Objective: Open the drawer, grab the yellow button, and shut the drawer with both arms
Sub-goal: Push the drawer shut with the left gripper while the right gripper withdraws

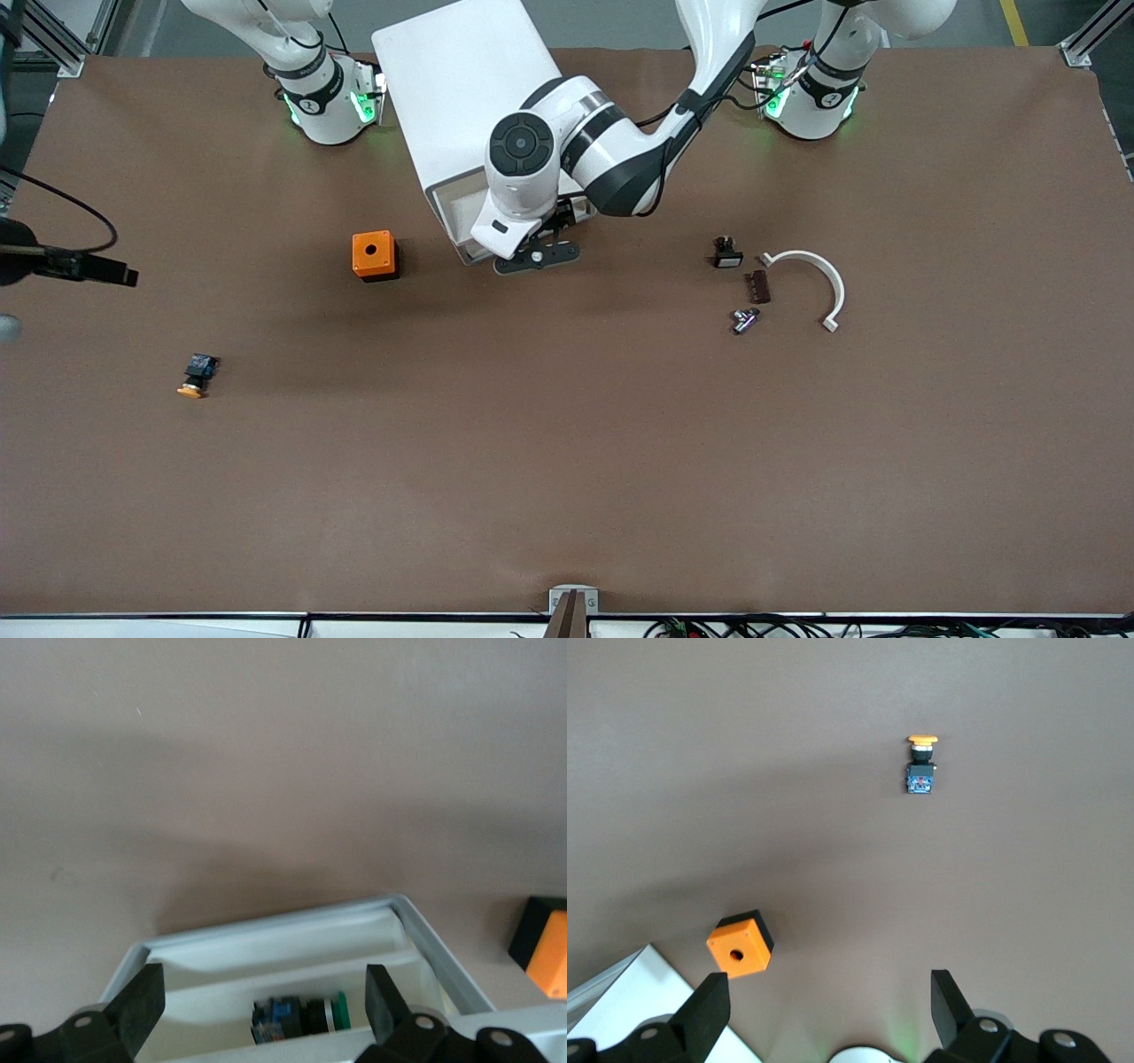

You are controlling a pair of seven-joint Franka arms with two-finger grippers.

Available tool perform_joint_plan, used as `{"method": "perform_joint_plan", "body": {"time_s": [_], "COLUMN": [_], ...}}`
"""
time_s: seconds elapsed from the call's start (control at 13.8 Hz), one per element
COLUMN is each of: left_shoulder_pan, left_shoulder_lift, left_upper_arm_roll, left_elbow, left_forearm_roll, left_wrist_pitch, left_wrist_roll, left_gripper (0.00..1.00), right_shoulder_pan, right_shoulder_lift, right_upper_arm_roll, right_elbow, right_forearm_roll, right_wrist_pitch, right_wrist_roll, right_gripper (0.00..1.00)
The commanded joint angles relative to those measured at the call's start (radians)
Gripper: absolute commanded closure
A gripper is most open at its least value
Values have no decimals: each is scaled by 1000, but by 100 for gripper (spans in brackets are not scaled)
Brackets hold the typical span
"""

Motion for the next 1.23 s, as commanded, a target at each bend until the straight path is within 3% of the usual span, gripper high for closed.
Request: {"method": "perform_joint_plan", "body": {"time_s": [0.0,0.43,0.58,1.16], "left_shoulder_pan": [-24,-51,-51,-51], "left_shoulder_lift": [-9,-10,-10,-12], "left_upper_arm_roll": [-4,-8,-20,-20], "left_elbow": [-21,-41,-41,-41], "left_forearm_roll": [-49,-55,-113,-160], "left_wrist_pitch": [8,8,8,8], "left_wrist_roll": [10,10,10,9], "left_gripper": [0,0,0,0], "right_shoulder_pan": [7,39,12,24], "right_shoulder_lift": [-12,-26,-36,-107], "right_upper_arm_roll": [3,-8,-8,-2], "right_elbow": [62,123,149,116], "right_forearm_roll": [-7,-12,3,2], "right_wrist_pitch": [-46,-51,-63,-172], "right_wrist_roll": [6,20,14,29], "right_gripper": [0,0,0,0]}}
